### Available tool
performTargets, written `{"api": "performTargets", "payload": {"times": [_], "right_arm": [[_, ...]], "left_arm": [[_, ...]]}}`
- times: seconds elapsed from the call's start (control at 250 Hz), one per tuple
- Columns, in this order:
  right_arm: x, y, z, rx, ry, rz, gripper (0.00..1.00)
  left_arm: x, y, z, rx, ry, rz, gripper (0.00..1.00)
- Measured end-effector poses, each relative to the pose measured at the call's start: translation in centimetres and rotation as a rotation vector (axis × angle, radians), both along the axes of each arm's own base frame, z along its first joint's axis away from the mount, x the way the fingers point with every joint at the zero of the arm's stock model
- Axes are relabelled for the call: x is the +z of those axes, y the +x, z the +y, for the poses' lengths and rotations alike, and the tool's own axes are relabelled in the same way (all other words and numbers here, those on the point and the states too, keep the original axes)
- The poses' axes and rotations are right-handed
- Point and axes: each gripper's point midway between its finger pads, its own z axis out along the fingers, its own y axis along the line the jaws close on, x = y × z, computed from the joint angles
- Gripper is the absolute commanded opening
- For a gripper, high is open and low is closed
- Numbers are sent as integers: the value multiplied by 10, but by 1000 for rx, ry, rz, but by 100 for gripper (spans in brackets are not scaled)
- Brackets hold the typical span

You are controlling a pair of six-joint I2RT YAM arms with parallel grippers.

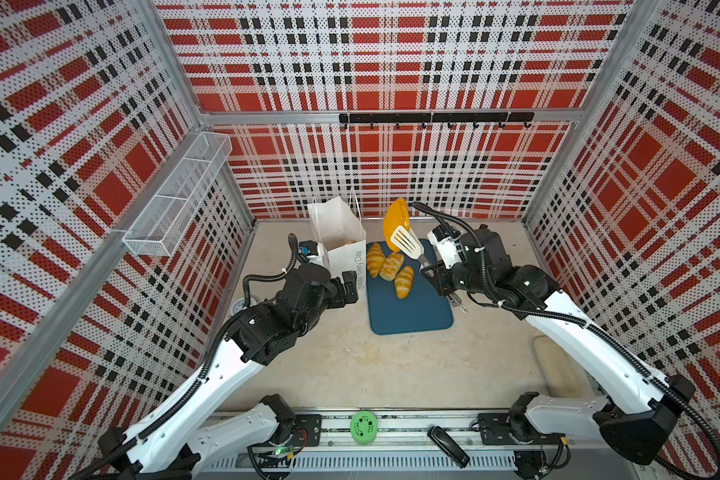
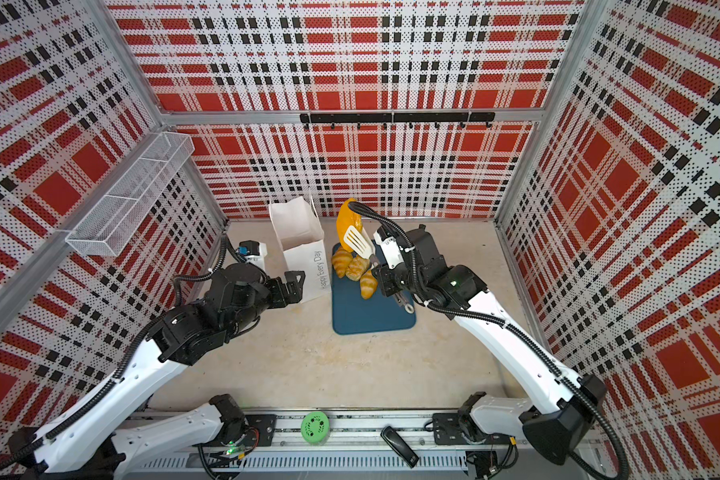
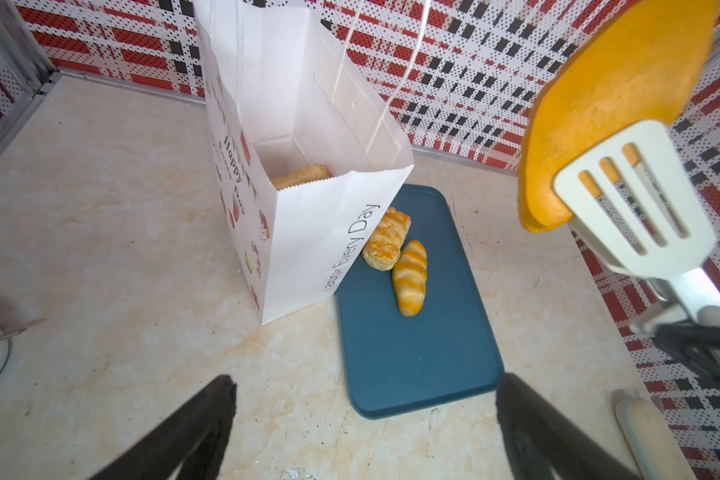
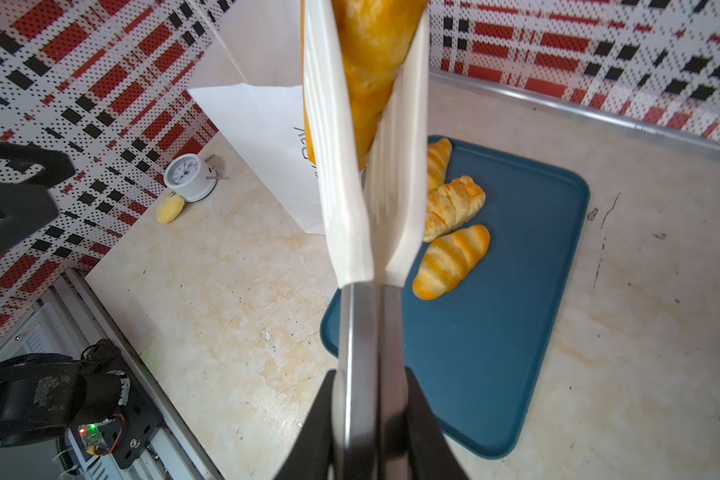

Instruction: Place the fake bread into the paper bag

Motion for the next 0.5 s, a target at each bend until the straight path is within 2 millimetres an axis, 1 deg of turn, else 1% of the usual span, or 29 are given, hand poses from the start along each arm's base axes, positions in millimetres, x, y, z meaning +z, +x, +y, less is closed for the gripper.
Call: {"api": "performTargets", "payload": {"times": [0.072,0.2,0.38,0.5], "right_arm": [[11,-3,9,26,-3,-35,24],[22,-8,23,69,-16,-74,24],[27,-11,47,122,-47,-111,24],[29,-4,63,144,-61,-119,24]], "left_arm": [[1,2,5,15,-2,-2,99],[3,4,16,44,-5,0,99],[7,1,31,74,-16,-8,99],[9,0,40,94,-29,-8,99]]}}
